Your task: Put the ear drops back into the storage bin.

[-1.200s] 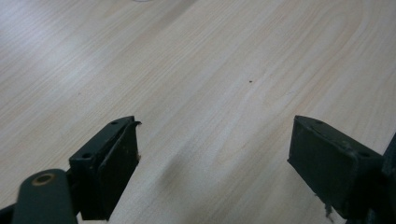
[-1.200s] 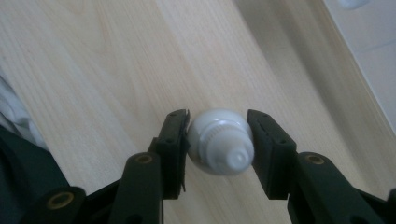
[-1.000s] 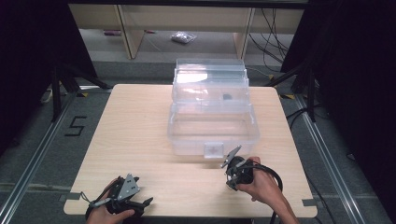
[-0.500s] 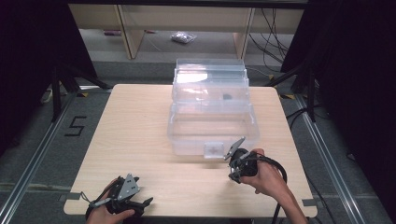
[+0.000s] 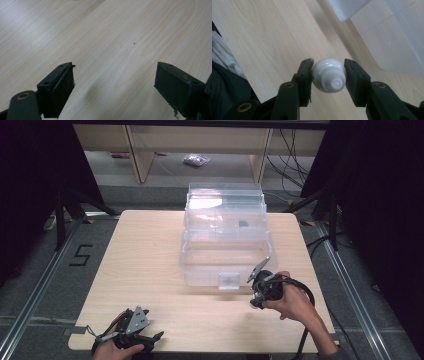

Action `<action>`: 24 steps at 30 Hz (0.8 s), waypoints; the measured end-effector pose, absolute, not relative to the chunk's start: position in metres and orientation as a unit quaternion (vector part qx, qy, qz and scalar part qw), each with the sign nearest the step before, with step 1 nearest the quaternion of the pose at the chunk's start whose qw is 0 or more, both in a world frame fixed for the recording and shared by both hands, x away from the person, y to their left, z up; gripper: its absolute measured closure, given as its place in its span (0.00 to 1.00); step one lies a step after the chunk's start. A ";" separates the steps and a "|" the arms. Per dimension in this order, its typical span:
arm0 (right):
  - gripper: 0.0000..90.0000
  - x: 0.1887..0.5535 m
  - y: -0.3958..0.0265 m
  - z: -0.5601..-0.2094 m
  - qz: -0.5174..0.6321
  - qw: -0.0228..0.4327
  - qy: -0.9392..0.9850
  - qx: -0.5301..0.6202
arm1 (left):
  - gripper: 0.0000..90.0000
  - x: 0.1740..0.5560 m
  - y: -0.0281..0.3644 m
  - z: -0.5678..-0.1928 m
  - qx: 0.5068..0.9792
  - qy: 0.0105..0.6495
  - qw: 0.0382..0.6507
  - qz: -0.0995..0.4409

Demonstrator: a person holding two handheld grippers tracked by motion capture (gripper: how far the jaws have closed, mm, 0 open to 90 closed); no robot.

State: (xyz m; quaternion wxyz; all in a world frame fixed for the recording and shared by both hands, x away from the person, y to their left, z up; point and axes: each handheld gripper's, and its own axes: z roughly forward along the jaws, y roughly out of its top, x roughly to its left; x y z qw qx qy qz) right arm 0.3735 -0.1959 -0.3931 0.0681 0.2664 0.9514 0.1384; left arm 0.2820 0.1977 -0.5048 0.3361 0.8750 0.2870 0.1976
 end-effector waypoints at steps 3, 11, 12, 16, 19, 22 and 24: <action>0.67 0.374 -0.197 -0.389 0.139 0.068 0.949 0.273 | 0.17 0.282 0.198 -0.505 0.875 0.287 0.336 0.198; 0.67 0.381 -0.203 -0.376 0.137 0.065 0.950 0.273 | 0.17 0.282 0.198 -0.505 0.875 0.287 0.336 0.197; 0.67 0.383 -0.205 -0.372 0.136 0.066 0.949 0.276 | 0.17 0.282 0.198 -0.505 0.875 0.287 0.336 0.197; 0.67 0.388 -0.207 -0.365 0.139 0.065 0.950 0.272 | 0.17 0.282 0.198 -0.505 0.875 0.287 0.336 0.197; 0.67 0.390 -0.207 -0.360 0.138 0.067 0.948 0.277 | 0.17 0.281 0.197 -0.505 0.874 0.290 0.340 0.192; 0.67 0.393 -0.208 -0.354 0.136 0.068 0.948 0.280 | 0.17 0.281 0.197 -0.505 0.875 0.287 0.338 0.192; 0.67 0.397 -0.209 -0.351 0.136 0.068 0.950 0.273 | 0.17 0.282 0.197 -0.505 0.875 0.287 0.335 0.199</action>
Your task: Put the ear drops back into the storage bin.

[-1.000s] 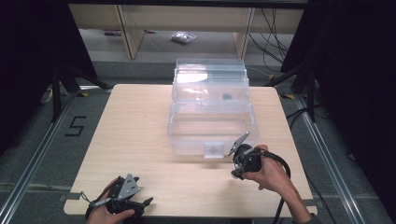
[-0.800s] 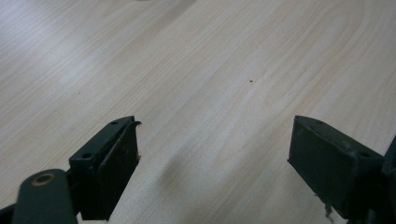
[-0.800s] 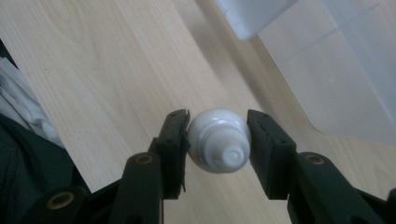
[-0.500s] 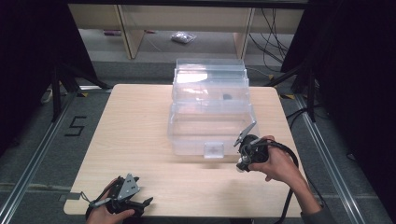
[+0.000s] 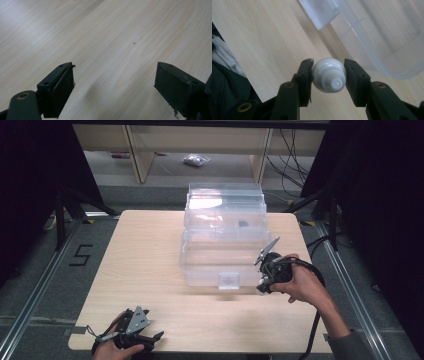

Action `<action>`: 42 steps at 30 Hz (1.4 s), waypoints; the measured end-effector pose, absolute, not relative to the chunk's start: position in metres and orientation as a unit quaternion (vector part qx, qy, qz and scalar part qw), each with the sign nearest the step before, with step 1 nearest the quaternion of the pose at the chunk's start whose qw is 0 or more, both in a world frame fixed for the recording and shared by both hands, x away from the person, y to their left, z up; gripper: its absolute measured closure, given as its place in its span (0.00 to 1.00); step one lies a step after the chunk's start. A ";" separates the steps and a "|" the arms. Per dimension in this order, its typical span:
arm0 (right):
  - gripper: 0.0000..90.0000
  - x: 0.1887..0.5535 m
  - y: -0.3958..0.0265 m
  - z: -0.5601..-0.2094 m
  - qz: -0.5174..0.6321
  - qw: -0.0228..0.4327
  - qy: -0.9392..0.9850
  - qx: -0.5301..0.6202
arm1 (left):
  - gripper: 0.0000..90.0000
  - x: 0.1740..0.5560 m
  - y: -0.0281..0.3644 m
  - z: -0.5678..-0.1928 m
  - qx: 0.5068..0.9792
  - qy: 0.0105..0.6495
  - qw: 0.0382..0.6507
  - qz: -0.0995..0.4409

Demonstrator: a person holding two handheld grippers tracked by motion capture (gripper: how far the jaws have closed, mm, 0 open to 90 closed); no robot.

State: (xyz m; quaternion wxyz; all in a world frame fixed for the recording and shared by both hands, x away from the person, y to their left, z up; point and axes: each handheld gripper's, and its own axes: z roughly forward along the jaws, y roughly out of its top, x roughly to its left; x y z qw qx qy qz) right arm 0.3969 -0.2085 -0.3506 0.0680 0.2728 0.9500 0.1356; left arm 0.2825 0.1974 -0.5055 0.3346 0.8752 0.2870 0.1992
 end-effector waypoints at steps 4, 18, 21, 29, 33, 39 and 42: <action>0.67 0.403 -0.208 -0.343 0.138 0.069 0.949 0.274 | 0.17 0.283 0.198 -0.505 0.876 0.286 0.334 0.198; 0.67 0.426 -0.209 -0.323 0.138 0.065 0.945 0.290 | 0.17 0.282 0.198 -0.505 0.875 0.287 0.336 0.197; 0.67 0.431 -0.209 -0.318 0.134 0.067 0.944 0.295 | 0.17 0.283 0.198 -0.505 0.877 0.285 0.333 0.198; 0.67 0.448 -0.211 -0.313 0.134 0.069 0.941 0.302 | 0.17 0.283 0.198 -0.505 0.876 0.286 0.335 0.197; 0.67 0.461 -0.212 -0.317 0.124 0.069 0.938 0.317 | 0.17 0.282 0.198 -0.505 0.875 0.287 0.338 0.196; 0.67 0.479 -0.211 -0.327 0.111 0.064 0.935 0.330 | 0.17 0.283 0.198 -0.506 0.876 0.286 0.334 0.197; 0.67 0.484 -0.211 -0.330 0.107 0.064 0.933 0.338 | 0.17 0.283 0.198 -0.505 0.876 0.286 0.335 0.196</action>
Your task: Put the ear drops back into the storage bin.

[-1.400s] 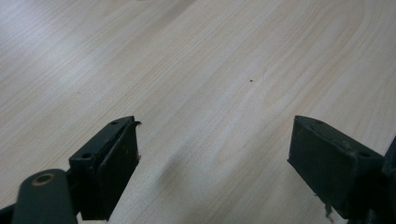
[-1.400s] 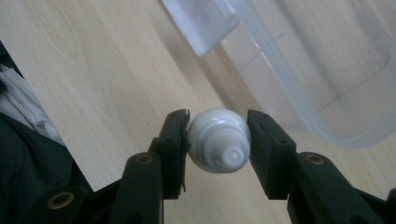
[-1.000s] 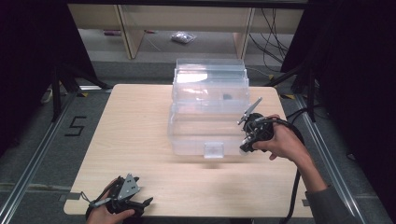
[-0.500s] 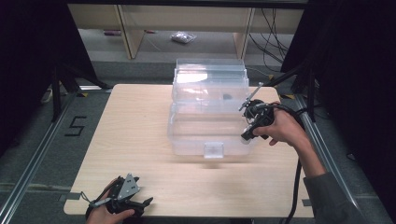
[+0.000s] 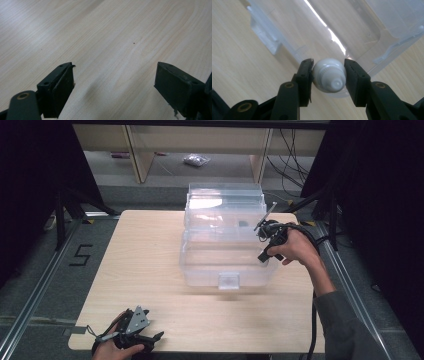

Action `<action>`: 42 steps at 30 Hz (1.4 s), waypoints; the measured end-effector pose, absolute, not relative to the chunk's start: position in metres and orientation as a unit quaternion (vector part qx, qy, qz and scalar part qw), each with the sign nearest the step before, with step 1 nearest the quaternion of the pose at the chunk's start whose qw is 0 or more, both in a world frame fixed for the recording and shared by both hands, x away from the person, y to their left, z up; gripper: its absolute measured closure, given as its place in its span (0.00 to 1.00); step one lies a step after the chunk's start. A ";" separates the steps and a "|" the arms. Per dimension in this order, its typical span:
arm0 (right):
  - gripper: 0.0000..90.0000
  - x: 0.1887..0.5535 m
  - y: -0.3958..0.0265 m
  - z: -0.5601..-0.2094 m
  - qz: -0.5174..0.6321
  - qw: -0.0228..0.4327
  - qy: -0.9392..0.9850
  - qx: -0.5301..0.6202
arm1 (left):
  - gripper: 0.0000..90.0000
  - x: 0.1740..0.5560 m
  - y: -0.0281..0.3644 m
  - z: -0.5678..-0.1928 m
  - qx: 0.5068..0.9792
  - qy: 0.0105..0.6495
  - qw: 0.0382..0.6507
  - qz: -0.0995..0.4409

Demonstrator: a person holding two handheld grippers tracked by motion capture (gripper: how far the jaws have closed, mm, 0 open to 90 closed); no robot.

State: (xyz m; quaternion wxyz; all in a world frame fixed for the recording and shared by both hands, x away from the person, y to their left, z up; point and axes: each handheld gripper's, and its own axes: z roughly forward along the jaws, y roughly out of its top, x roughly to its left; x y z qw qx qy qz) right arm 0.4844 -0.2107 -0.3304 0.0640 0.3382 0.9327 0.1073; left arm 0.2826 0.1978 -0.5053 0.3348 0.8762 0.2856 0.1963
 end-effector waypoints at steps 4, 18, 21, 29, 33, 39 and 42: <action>0.67 0.497 -0.209 -0.342 0.097 0.061 0.930 0.349 | 0.17 0.283 0.198 -0.506 0.877 0.286 0.335 0.195; 0.67 0.516 -0.200 -0.369 0.073 0.044 0.926 0.368 | 0.17 0.282 0.198 -0.505 0.875 0.287 0.337 0.195; 0.67 0.519 -0.198 -0.372 0.072 0.044 0.925 0.371 | 0.17 0.282 0.198 -0.505 0.875 0.286 0.337 0.195; 0.67 0.523 -0.199 -0.384 0.061 0.037 0.921 0.383 | 0.17 0.282 0.198 -0.505 0.876 0.286 0.337 0.194; 0.67 0.527 -0.201 -0.390 0.064 0.037 0.922 0.380 | 0.17 0.282 0.198 -0.505 0.876 0.287 0.337 0.194; 0.67 0.528 -0.201 -0.396 0.066 0.032 0.917 0.393 | 0.17 0.282 0.198 -0.505 0.875 0.287 0.337 0.195; 0.67 0.528 -0.202 -0.403 0.060 0.023 0.912 0.404 | 0.17 0.282 0.198 -0.505 0.876 0.286 0.337 0.194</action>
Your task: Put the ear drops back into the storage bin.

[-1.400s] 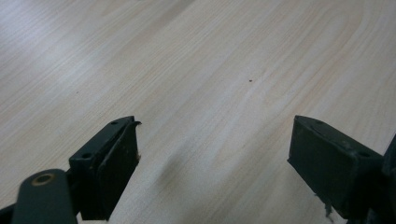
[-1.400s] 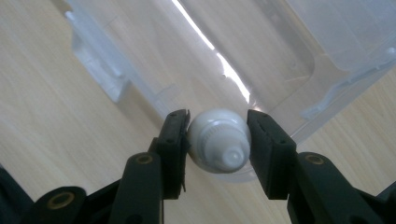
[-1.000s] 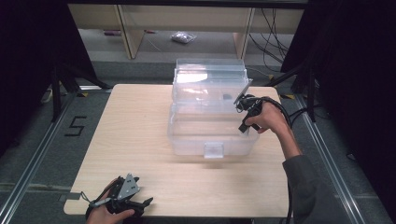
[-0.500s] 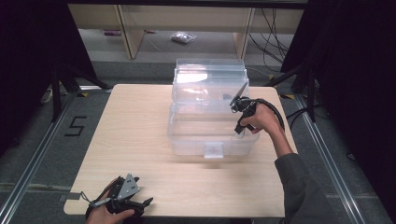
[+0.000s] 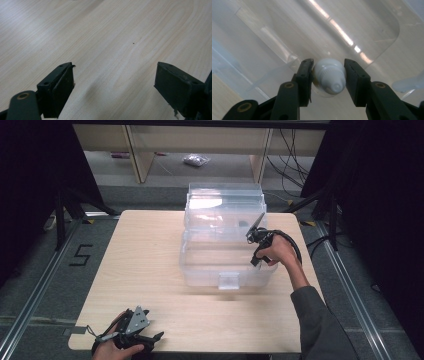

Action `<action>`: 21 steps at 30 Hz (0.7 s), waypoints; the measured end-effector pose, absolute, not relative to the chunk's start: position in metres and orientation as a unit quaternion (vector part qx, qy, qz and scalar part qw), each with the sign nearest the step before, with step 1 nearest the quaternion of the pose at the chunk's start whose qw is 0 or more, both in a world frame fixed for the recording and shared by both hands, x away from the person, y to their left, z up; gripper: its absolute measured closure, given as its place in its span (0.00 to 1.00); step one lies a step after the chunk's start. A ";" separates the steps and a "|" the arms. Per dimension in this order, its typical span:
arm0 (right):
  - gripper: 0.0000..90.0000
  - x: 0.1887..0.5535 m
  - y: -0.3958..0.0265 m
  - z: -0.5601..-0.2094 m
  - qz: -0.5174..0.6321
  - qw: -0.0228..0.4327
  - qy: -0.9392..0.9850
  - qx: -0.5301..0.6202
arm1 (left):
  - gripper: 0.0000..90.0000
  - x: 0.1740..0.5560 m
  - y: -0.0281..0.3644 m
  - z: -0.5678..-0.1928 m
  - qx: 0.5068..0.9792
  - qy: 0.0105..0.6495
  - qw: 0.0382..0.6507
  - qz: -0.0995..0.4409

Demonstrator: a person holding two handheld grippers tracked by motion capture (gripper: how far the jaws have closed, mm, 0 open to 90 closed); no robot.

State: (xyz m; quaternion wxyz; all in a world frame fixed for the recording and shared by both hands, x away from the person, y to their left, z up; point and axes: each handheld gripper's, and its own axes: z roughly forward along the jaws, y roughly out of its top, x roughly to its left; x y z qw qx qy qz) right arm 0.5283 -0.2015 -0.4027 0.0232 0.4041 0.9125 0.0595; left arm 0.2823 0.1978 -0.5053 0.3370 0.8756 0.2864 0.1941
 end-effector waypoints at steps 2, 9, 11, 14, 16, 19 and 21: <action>0.67 0.528 -0.201 -0.405 0.054 0.027 0.913 0.404 | 0.17 0.283 0.198 -0.506 0.876 0.286 0.335 0.195; 0.67 0.529 -0.200 -0.412 0.060 0.020 0.913 0.403 | 0.17 0.282 0.198 -0.505 0.876 0.286 0.337 0.194; 0.67 0.528 -0.197 -0.412 0.055 0.022 0.909 0.413 | 0.17 0.283 0.198 -0.505 0.877 0.285 0.335 0.194; 0.67 0.529 -0.197 -0.415 0.053 0.021 0.911 0.408 | 0.17 0.283 0.198 -0.506 0.877 0.285 0.334 0.194; 0.67 0.531 -0.198 -0.419 0.051 0.022 0.914 0.403 | 0.17 0.282 0.198 -0.505 0.876 0.286 0.335 0.194; 0.67 0.531 -0.196 -0.421 0.045 0.021 0.911 0.409 | 0.17 0.283 0.198 -0.506 0.877 0.285 0.335 0.194; 0.67 0.531 -0.196 -0.422 0.041 0.023 0.911 0.410 | 0.17 0.282 0.198 -0.505 0.876 0.286 0.336 0.193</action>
